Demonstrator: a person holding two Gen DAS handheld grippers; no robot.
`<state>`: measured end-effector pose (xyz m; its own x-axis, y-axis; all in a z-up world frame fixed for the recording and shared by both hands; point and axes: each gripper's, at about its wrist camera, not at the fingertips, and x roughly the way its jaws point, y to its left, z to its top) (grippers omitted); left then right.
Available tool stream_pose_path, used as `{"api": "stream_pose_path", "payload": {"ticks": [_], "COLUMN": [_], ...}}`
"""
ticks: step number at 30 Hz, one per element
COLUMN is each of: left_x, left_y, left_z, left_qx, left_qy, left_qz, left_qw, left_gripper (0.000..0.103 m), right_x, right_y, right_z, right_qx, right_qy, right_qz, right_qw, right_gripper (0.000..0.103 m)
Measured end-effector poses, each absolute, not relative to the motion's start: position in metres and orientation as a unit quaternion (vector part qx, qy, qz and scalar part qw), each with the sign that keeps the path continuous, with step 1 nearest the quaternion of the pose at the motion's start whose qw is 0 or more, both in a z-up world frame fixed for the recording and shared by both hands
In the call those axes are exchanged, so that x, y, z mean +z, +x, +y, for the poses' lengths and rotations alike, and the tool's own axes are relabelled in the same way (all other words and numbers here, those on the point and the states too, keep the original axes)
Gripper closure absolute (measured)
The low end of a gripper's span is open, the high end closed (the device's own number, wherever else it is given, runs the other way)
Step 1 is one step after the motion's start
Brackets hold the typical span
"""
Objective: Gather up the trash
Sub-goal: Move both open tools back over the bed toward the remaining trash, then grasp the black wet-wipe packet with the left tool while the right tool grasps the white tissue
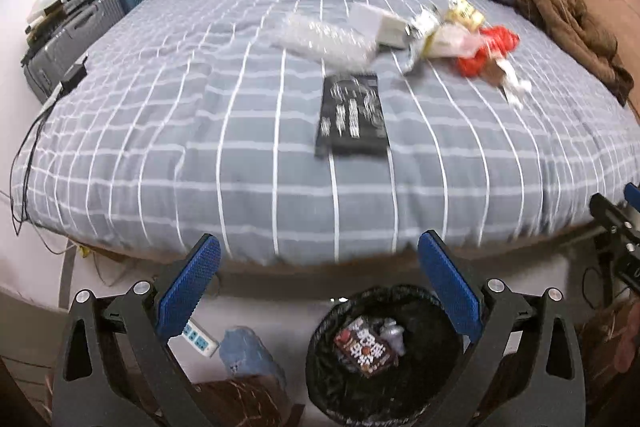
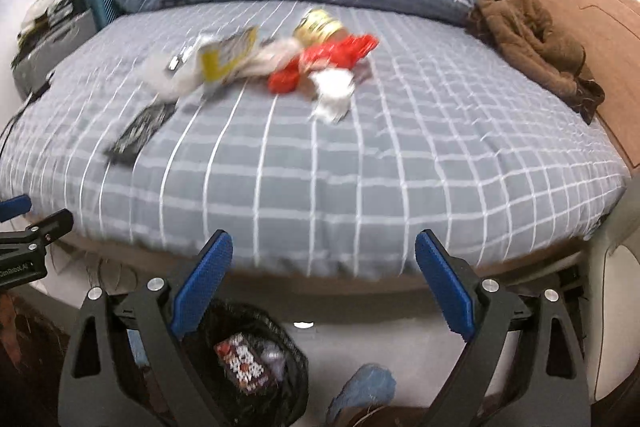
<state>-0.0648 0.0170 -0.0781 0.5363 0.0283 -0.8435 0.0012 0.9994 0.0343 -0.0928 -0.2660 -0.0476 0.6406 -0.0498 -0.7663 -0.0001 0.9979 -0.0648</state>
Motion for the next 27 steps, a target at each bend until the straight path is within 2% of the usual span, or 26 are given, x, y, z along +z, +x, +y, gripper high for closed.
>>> {"api": "stream_pose_path", "payload": {"ticks": [15,27], "left_x": [-0.078,-0.104], "left_y": [0.003,0.059], "left_z": [0.015,0.009], "left_qx": [0.007,0.001], "left_qy": [0.007,0.019], "left_qz": [0.491,0.518], "left_qw": [0.871,0.855], "left_gripper": [0.006,0.007], "right_x": [-0.042,-0.081], "right_y": [-0.014,0.067], "right_z": [-0.287,-0.298], "right_qx": [-0.018,-0.014], "right_qy": [-0.023,-0.011], "right_qz": [0.420,0.457], "right_qw": [0.907,0.890], "right_gripper": [0.014,0.030]}}
